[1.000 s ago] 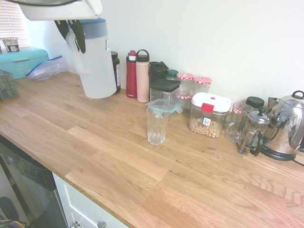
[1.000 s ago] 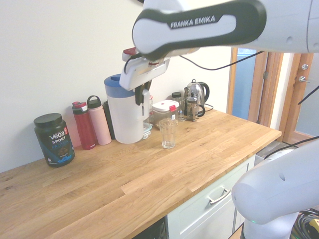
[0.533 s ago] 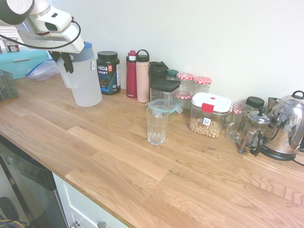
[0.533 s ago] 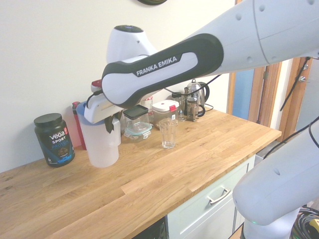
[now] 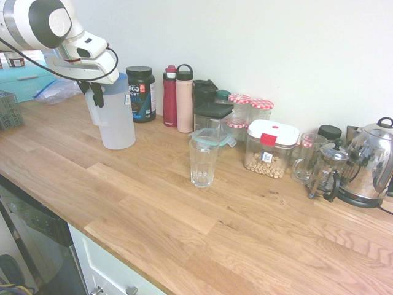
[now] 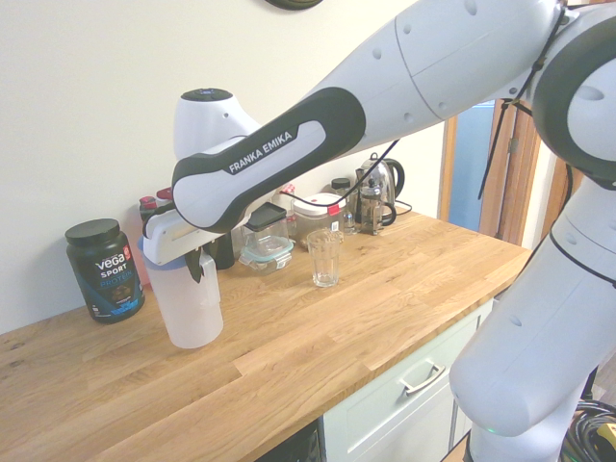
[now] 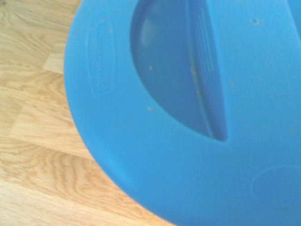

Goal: Pour me some water

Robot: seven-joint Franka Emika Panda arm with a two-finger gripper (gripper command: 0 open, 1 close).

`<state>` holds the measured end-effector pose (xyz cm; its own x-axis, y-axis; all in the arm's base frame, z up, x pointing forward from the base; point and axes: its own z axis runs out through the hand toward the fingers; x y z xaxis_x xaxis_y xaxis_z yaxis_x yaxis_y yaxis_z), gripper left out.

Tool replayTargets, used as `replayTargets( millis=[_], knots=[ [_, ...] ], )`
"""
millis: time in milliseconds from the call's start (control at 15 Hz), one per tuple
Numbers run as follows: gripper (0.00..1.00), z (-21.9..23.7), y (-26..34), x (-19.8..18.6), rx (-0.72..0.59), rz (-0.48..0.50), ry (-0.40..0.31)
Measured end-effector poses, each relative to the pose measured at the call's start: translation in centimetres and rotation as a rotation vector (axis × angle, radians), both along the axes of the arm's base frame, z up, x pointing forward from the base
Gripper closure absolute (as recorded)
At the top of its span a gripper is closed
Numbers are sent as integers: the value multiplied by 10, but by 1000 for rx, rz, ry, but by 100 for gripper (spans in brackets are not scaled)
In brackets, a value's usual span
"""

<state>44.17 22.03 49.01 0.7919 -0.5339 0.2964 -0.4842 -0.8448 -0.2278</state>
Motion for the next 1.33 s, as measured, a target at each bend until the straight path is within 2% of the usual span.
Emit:
replayTargets(
  millis=[67, 867, 1133, 1333],
  knots=[
    [0, -2, -1, 1, 2, -4, 4],
    [0, -7, -6, 2, 10, -20, 7],
    [0, 11, -18, -28, -20, -33, 14],
    [0, 38, -40, -62, -47, -55, 52]
  ],
)
